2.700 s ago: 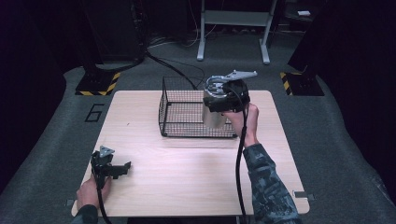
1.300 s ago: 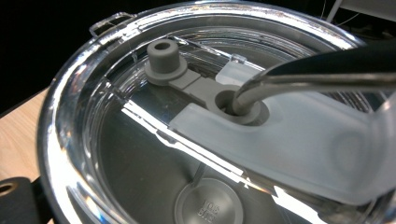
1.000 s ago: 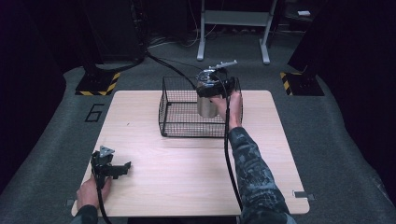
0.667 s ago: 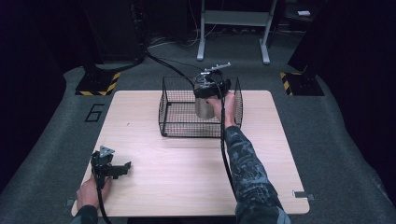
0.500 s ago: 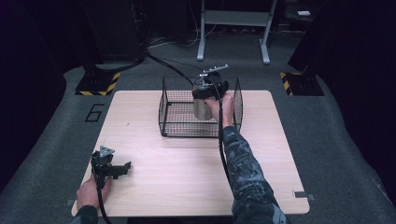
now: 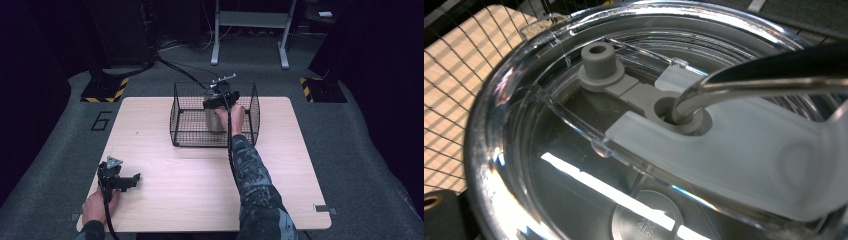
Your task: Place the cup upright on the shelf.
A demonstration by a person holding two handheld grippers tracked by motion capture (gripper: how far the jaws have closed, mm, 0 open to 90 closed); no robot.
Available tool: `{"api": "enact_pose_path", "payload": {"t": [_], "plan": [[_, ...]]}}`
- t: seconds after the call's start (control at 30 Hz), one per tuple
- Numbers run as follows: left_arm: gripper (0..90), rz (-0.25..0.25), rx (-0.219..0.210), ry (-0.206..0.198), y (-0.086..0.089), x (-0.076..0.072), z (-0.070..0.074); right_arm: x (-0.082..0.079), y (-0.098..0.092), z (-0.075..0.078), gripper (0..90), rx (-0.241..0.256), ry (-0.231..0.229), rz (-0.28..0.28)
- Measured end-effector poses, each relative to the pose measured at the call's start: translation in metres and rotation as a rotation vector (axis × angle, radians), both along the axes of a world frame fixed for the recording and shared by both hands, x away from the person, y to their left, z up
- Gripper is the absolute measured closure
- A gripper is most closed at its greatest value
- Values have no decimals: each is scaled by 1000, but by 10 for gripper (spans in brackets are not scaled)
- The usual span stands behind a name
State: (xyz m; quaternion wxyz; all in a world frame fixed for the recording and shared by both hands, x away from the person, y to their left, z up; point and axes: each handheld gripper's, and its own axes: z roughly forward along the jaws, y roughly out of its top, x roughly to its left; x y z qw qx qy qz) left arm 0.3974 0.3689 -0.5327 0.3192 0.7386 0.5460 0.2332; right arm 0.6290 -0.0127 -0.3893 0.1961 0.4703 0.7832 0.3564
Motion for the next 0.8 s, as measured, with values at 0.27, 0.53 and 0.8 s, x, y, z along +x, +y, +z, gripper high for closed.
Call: {"api": "enact_pose_path", "payload": {"t": [0.27,0.53,0.8], "plan": [[2,-8,11,8,1,0,1,6,2,-13,33,-16,-14,2],[2,-1,-5,9,0,0,0,1,-6,-23,33,16,-15,1],[2,-8,5,1,0,1,0,-8,-17,-28,29,42,-33,12]]}}
